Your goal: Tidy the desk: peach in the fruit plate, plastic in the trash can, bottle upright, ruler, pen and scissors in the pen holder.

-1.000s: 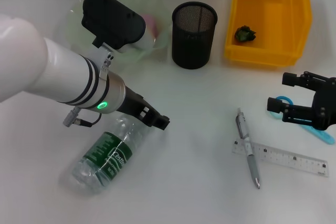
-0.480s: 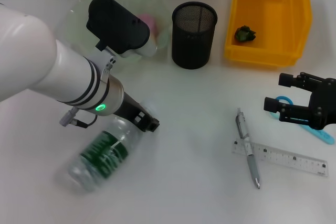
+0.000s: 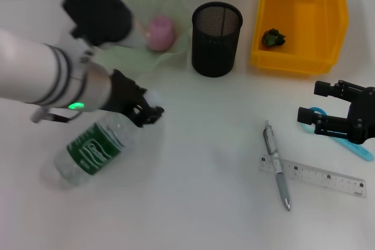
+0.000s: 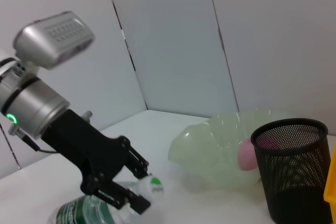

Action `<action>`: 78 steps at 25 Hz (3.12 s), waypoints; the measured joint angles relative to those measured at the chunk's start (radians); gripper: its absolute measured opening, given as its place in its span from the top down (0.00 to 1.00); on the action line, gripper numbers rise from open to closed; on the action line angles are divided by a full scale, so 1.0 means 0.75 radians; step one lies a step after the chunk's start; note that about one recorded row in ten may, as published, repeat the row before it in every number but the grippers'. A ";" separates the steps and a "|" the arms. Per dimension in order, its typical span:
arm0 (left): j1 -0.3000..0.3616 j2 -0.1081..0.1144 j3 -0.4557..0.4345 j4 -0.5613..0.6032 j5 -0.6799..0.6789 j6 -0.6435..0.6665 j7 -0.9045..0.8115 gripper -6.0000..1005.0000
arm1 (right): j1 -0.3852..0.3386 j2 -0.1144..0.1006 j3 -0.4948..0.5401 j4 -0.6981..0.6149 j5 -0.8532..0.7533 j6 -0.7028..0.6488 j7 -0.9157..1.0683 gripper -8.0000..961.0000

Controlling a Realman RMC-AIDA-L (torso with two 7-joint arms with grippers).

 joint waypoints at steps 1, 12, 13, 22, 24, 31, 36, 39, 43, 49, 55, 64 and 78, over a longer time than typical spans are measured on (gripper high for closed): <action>0.053 0.001 -0.088 0.042 -0.071 0.014 0.150 0.56 | 0.002 0.000 0.005 0.003 0.001 -0.003 0.000 0.14; 0.147 0.006 -0.699 -0.200 -0.732 0.157 1.004 0.54 | 0.023 -0.001 0.005 0.002 0.002 -0.008 0.032 0.14; 0.139 0.008 -0.793 -0.279 -0.811 0.188 1.117 0.53 | 0.025 -0.001 0.005 0.003 0.002 -0.008 0.034 0.14; 0.127 0.009 -1.008 -0.518 -1.039 0.290 1.455 0.51 | 0.038 -0.002 0.005 0.003 0.000 -0.010 0.035 0.14; 0.125 0.010 -1.047 -0.582 -1.076 0.298 1.513 0.51 | 0.038 -0.002 0.005 0.003 0.000 -0.010 0.036 0.14; 0.107 0.010 -1.111 -0.646 -1.089 0.289 1.556 0.49 | 0.040 -0.002 -0.001 0.003 0.000 -0.010 0.036 0.14; 0.090 0.009 -1.144 -0.672 -1.091 0.281 1.598 0.48 | 0.040 -0.001 -0.006 0.003 0.000 -0.010 0.036 0.14; 0.069 0.009 -1.175 -0.716 -1.091 0.268 1.617 0.47 | 0.040 -0.001 -0.007 0.003 0.000 -0.010 0.036 0.14; 0.040 0.008 -1.254 -0.799 -1.092 0.260 1.663 0.46 | 0.038 0.000 -0.004 0.003 0.000 -0.010 0.036 0.14; 0.031 0.002 -1.263 -0.839 -1.095 0.251 1.704 0.44 | 0.037 0.000 -0.005 0.003 0.000 -0.010 0.036 0.14; 0.036 0.000 -1.267 -0.846 -1.139 0.248 1.700 0.43 | 0.040 -0.001 -0.003 0.003 0.000 -0.010 0.040 0.14; 0.048 0.002 -1.266 -0.838 -1.181 0.281 1.720 0.34 | 0.040 -0.002 0.003 0.003 0.000 -0.012 0.048 0.14; 0.182 0.004 -0.922 -0.902 -1.358 0.777 1.918 0.17 | 0.120 -0.053 0.147 -0.609 -0.372 -0.199 0.755 0.14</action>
